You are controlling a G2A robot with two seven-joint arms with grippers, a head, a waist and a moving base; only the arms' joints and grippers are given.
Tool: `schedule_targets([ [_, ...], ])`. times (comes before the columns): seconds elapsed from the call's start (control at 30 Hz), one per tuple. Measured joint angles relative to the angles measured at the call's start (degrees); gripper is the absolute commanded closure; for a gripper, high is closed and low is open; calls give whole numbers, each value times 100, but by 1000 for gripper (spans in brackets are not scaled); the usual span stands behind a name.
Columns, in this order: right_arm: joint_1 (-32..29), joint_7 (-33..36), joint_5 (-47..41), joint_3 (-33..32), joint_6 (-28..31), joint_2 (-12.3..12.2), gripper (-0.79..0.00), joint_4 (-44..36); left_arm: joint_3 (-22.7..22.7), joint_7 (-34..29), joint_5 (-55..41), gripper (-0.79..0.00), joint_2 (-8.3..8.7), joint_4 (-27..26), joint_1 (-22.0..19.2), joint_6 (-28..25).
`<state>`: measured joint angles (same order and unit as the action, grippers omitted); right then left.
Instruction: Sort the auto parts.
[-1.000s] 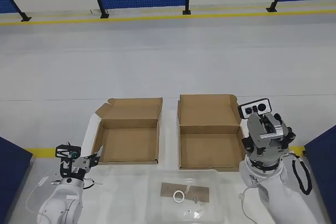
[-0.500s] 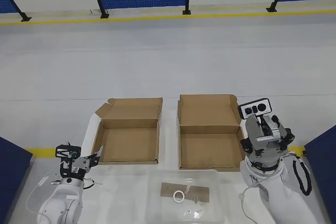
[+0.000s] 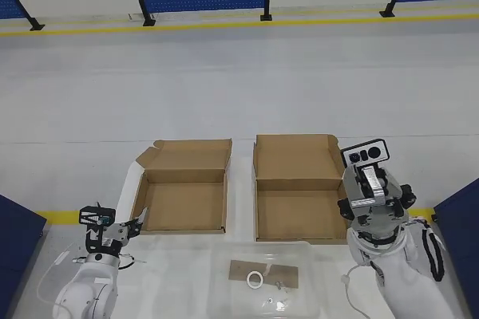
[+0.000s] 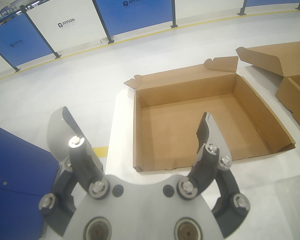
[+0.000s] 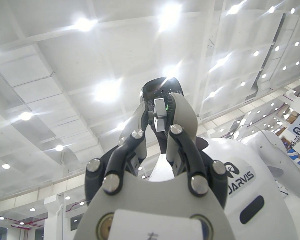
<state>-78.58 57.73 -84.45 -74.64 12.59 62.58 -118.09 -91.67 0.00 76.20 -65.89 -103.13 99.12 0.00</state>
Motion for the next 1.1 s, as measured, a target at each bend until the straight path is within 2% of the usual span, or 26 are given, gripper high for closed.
schedule_targets([
  [0.1, -1, -39, 48, -13, -19, 0, 0, -14, 0, 0, 0, -785, 0, 0, 0, 0],
  [0.37, -121, -104, 1212, -465, -380, -48, 0, 21, 0, 0, 0, -785, 0, 0, 0, 0],
  [0.63, -445, 233, 2693, -1275, -885, -182, 0, 194, 0, 0, 0, -785, 0, 0, 0, 0],
  [0.9, -942, 734, 4088, -2000, -1100, -316, 0, 264, 0, 0, 0, -785, 0, 0, 0, 0],
  [1.1, -946, 765, 4126, -2012, -1089, -319, 0, 263, 0, 0, 0, -785, 0, 0, 0, 0],
])
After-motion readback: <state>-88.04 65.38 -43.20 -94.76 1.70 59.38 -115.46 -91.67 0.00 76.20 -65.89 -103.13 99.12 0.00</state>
